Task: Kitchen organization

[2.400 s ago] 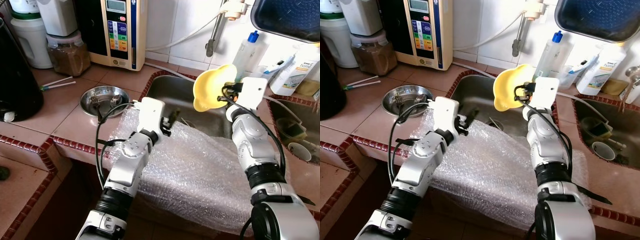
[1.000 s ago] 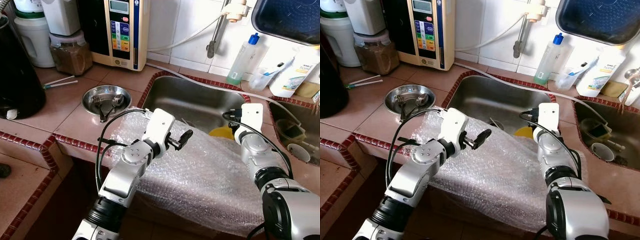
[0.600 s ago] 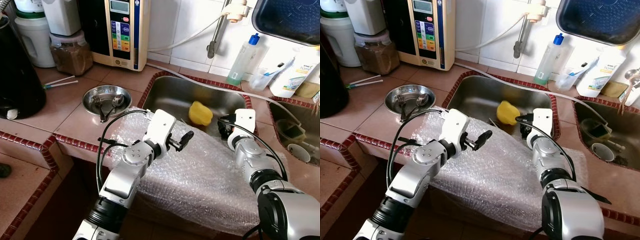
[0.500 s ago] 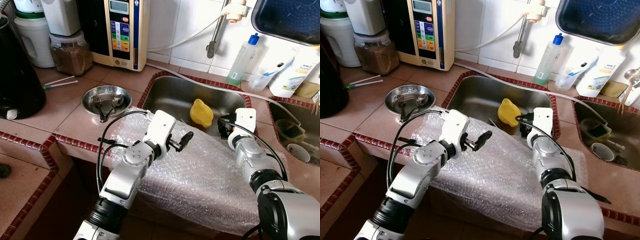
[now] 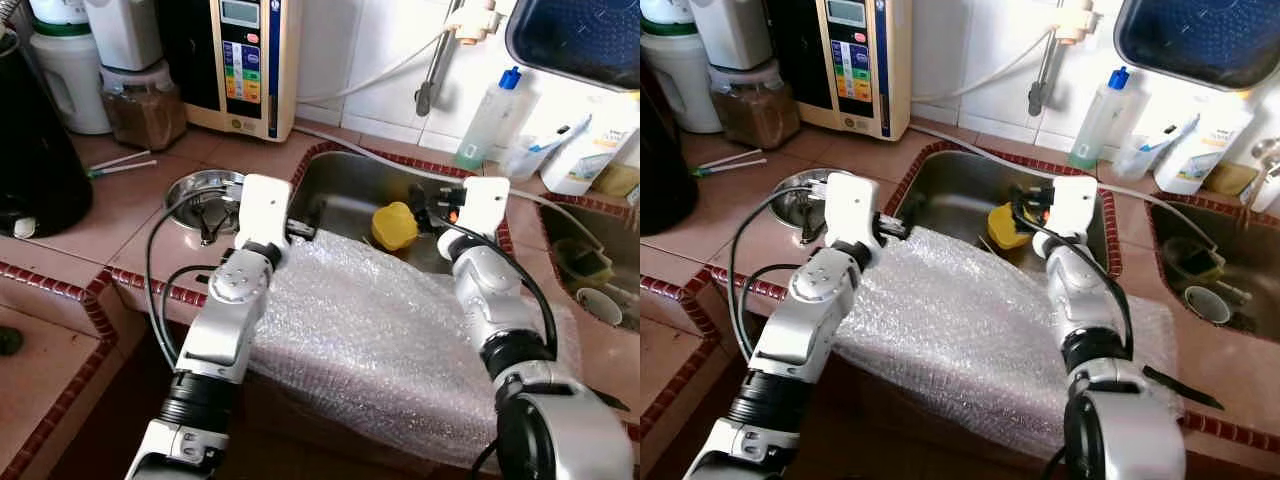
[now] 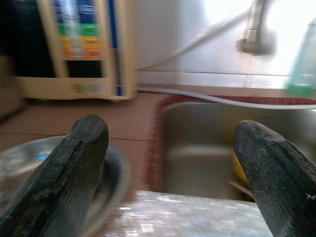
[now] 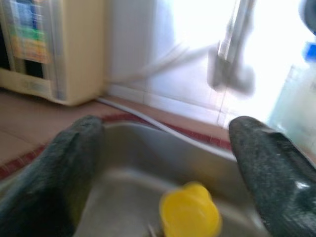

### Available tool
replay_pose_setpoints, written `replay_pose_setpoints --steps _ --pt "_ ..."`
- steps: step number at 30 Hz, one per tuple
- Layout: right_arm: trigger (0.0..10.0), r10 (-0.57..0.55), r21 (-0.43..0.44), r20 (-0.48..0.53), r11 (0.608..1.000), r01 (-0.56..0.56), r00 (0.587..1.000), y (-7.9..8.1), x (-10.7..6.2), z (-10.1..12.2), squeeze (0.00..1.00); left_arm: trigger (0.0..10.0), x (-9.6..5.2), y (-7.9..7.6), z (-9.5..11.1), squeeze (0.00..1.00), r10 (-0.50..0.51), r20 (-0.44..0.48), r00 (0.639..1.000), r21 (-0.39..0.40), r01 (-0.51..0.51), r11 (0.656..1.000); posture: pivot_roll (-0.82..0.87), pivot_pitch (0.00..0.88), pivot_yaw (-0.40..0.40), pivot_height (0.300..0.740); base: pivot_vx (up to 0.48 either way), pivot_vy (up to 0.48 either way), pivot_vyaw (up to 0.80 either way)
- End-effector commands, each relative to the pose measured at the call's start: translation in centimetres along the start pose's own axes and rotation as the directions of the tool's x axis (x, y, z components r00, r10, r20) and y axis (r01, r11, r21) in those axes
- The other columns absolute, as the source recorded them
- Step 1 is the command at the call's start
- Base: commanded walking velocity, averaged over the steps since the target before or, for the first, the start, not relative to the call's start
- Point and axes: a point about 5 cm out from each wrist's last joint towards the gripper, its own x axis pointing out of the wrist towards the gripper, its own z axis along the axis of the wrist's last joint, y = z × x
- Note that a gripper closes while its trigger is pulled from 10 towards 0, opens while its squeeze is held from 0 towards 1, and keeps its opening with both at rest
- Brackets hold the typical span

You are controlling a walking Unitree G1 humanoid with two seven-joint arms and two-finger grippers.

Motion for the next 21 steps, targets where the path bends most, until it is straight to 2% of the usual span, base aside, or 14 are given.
replay_pose_setpoints --steps 1,7,12,13,14,18,19,21 --pt "10.0 0.073 -0.041 0.049 0.997 -0.071 0.996 1.1 -0.1 1.1 1.0 10.0 0.3 -0.1 0.2 1.0 0.038 0.003 0.999 0.008 -0.038 0.999 0.09 0.0 -0.084 0.74 0.0 0.0 0.0" --pt "10.0 0.195 0.013 0.074 0.98 -0.196 0.978 4.2 -1.0 1.8 1.0 10.0 0.2 1.6 -0.2 1.0 0.168 0.004 0.986 0.034 -0.168 0.985 0.08 0.0 -0.082 0.74 0.0 0.0 0.0" --pt "10.0 0.252 0.05 0.064 0.966 -0.255 0.966 6.1 -1.9 1.7 1.0 10.0 -0.3 3.3 -0.3 1.0 0.302 0.016 0.953 0.036 -0.303 0.952 0.08 0.0 -0.085 0.74 0.0 0.0 0.0" --pt "10.0 0.277 0.06 0.058 0.958 -0.28 0.959 6.8 -2.3 1.8 1.0 10.0 -0.5 4.0 -0.7 0.78 0.355 -0.001 0.935 0.033 -0.354 0.935 0.08 0.0 -0.086 0.74 0.0 0.0 0.0" --pt "10.0 0.291 0.062 0.055 0.954 -0.294 0.955 7.1 -2.5 1.9 1.0 10.0 -0.6 4.3 -0.8 0.71 0.367 -0.005 0.93 0.036 -0.367 0.93 0.08 0.0 -0.088 0.74 0.0 0.0 0.0" --pt "10.0 0.317 0.076 0.041 0.945 -0.319 0.948 7.8 -2.9 2.1 1.0 10.0 -0.9 4.8 -1.2 0.68 0.398 -0.011 0.917 0.047 -0.398 0.916 0.08 0.0 -0.093 0.74 0.0 0.0 0.0" --pt "10.0 0.326 0.081 0.04 0.941 -0.328 0.945 8.0 -3.0 2.1 1.0 10.0 -0.9 4.9 -1.4 0.01 0.399 -0.018 0.917 0.056 -0.398 0.916 0.08 0.0 -0.094 0.74 0.0 0.0 0.0" --pt "10.0 0.336 0.084 0.038 0.937 -0.339 0.941 8.4 -3.2 2.1 1.0 10.0 -1.1 5.0 -1.7 0.0 0.403 -0.028 0.915 0.064 -0.401 0.914 0.08 0.0 -0.095 0.74 0.0 0.0 0.0"
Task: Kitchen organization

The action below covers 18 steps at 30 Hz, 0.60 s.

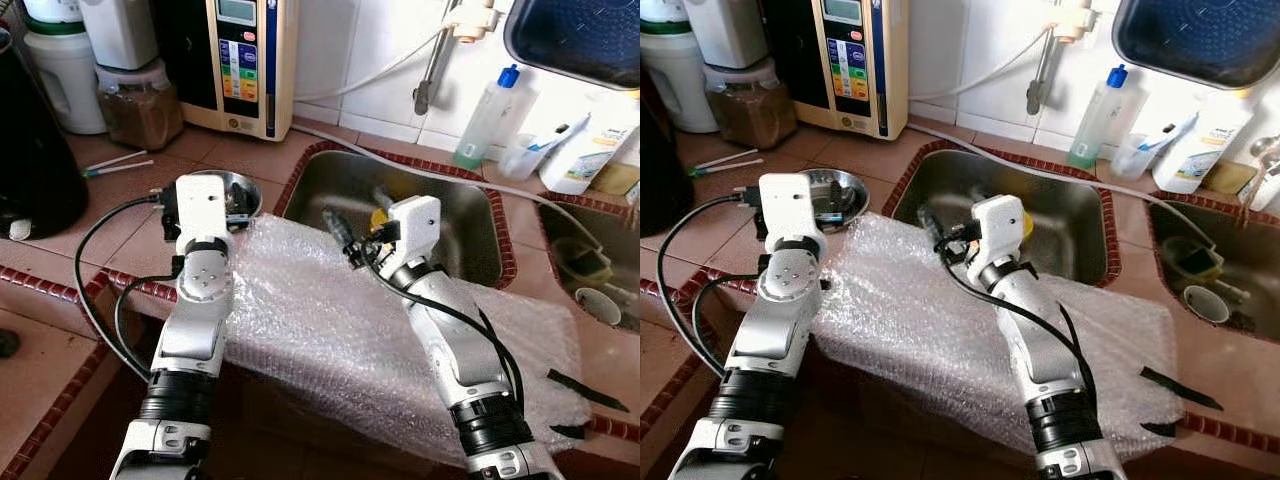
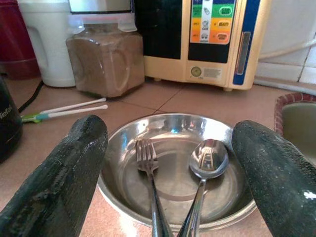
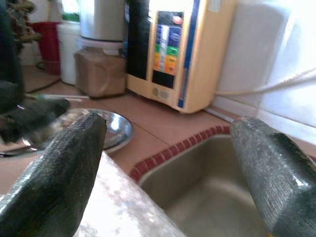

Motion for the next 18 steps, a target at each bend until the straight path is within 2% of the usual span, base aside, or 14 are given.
replay_pose_setpoints --steps 1,4,10,18 --pt "10.0 0.009 0.011 -0.006 1.0 -0.009 1.0 0.4 -0.2 0.0 1.0 10.0 -0.2 0.0 -0.4 0.0 0.007 -0.015 1.0 0.012 -0.007 1.0 0.08 0.0 -0.095 0.74 0.0 0.0 0.0" --pt "10.0 0.025 0.023 -0.02 0.999 -0.024 0.999 1.1 -0.5 0.0 1.0 10.0 -0.3 0.2 -1.2 0.0 0.013 -0.065 0.998 0.016 -0.012 1.0 0.08 0.0 -0.097 0.74 0.0 0.0 0.0" --pt "10.0 0.05 0.034 -0.039 0.998 -0.048 0.998 2.0 -0.8 -0.1 1.0 10.0 -0.6 0.0 -2.5 0.0 0.032 -0.153 0.988 -0.024 -0.037 0.999 0.08 0.0 -0.099 0.74 0.0 0.0 0.0" --pt "10.0 0.051 0.026 -0.053 0.998 -0.049 0.997 1.9 -0.9 -0.1 1.0 10.0 -0.7 -0.2 -3.0 0.0 0.026 -0.205 0.978 -0.071 -0.042 0.997 0.08 0.0 -0.103 0.74 0.0 0.0 0.0"
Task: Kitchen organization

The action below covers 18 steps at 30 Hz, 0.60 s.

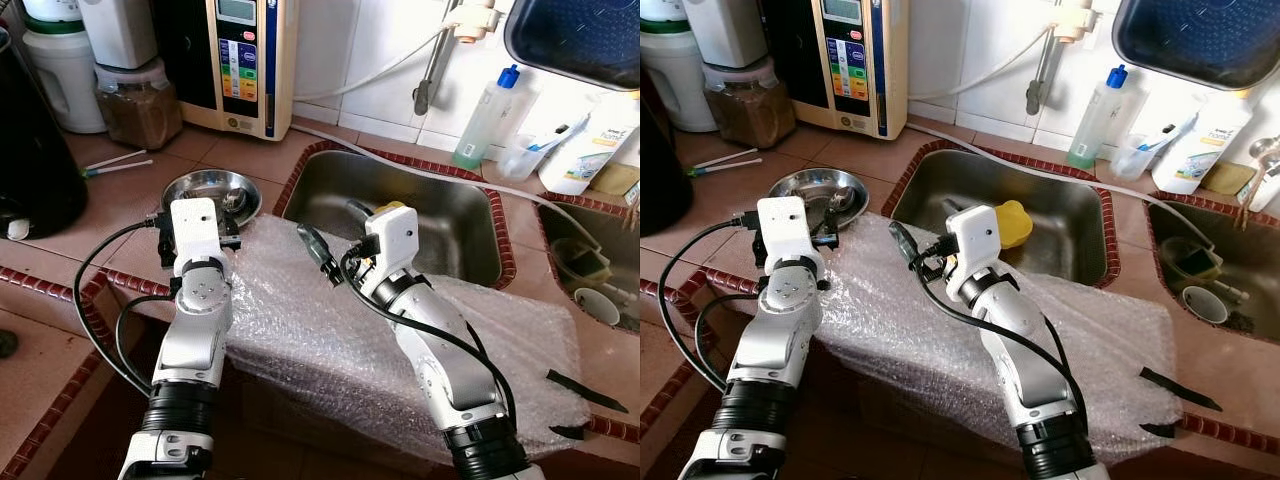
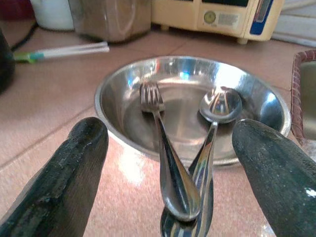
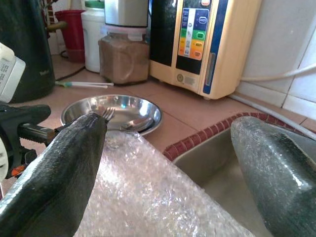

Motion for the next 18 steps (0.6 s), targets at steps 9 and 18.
replay_pose_setpoints --steps 9,18 --pt "10.0 0.048 0.006 -0.014 0.999 -0.048 0.999 0.3 -0.1 0.3 1.0 8.9 -0.2 -0.5 -0.8 0.0 -0.005 -0.069 0.998 -0.03 0.003 1.0 0.08 0.0 -0.105 0.74 0.0 0.0 0.0" --pt "10.0 0.093 0.018 -0.034 0.996 -0.092 0.995 0.4 -0.2 0.2 1.0 0.0 -0.2 -0.5 -1.1 0.0 -0.008 -0.101 0.995 -0.062 0.002 0.998 0.08 0.0 -0.107 0.74 0.0 0.0 0.0"
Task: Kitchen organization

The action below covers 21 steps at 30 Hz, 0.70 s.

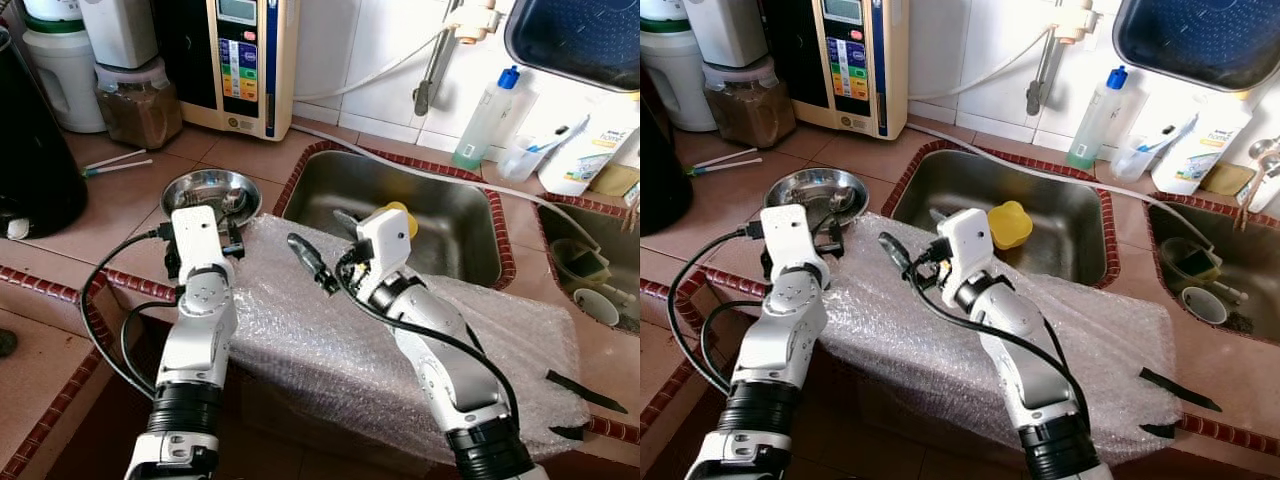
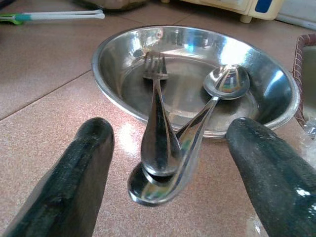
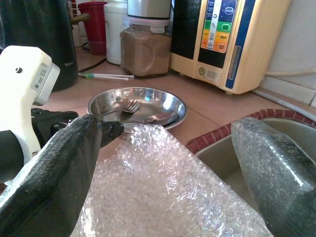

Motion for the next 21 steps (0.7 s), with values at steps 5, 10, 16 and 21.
replay_pose_setpoints --steps 5,10,16,21 --pt "10.0 0.01 0.0 0.001 1.0 -0.01 1.0 0.0 -0.1 0.2 1.0 0.3 0.0 -0.2 -0.3 0.0 -0.001 -0.039 0.999 -0.028 0.0 1.0 0.08 0.0 -0.106 0.74 0.0 0.0 0.0" --pt "10.0 0.003 -0.001 -0.001 1.0 -0.003 1.0 -0.1 -0.1 0.1 1.0 0.0 0.1 -0.1 -0.2 0.0 0.004 -0.036 0.999 -0.031 -0.005 1.0 0.08 0.0 -0.105 0.74 0.0 0.0 0.0" --pt "10.0 -0.009 -0.007 -0.001 1.0 0.009 1.0 -0.4 -0.1 0.2 1.0 0.0 0.1 0.1 0.2 0.0 0.023 -0.019 1.0 -0.035 -0.024 0.999 0.09 0.0 -0.105 0.74 0.0 0.0 0.0" --pt "10.0 -0.02 -0.012 0.0 1.0 0.02 1.0 -0.7 -0.1 0.2 1.0 0.1 0.1 0.4 0.8 0.0 0.046 0.018 0.999 -0.028 -0.046 0.999 0.09 0.0 -0.105 0.74 0.0 0.0 0.0"
